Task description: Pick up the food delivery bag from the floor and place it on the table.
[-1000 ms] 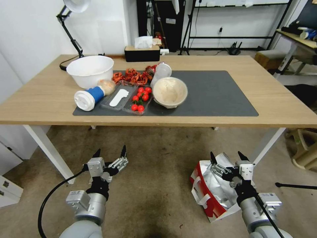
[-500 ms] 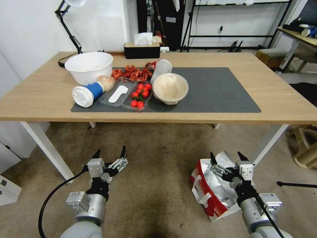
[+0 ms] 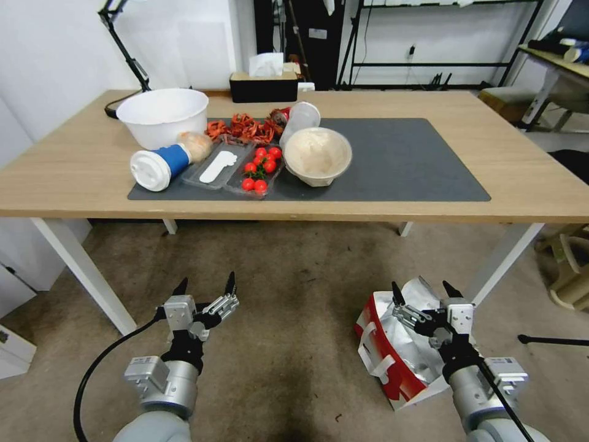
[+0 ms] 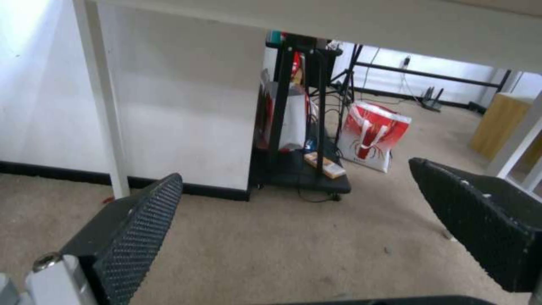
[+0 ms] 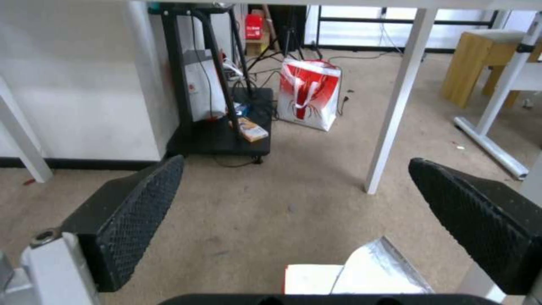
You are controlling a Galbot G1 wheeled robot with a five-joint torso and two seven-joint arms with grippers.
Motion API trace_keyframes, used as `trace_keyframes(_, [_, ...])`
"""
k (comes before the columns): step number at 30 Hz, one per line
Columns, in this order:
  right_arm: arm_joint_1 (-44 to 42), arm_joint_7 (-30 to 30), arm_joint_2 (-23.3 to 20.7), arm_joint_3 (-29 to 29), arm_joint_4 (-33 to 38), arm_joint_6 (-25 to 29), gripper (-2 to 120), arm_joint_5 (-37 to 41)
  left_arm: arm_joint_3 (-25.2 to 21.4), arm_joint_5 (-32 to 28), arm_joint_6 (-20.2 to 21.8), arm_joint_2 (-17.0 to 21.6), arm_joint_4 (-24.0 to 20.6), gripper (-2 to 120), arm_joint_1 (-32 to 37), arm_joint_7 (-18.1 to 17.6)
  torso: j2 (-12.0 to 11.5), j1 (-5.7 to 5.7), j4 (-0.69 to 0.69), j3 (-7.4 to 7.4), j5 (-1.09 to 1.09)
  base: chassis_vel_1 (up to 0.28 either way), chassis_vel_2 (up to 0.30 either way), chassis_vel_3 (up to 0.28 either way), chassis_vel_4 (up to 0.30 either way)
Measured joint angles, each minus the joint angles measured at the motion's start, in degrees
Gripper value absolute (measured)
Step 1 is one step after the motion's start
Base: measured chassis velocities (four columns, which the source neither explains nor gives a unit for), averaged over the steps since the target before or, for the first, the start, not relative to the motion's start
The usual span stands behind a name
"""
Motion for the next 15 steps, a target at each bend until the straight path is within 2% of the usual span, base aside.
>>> trace_keyframes(15, [0.1,-0.2,0.0,0.2,-0.3,-0.1,100,0.4,0.1,0.6,-0.5,-0.3,0.3,100,0.1,0.1,-3.7,-1.33,0.0,-2.32,0.0,0.0,0.0,0.0,0.0])
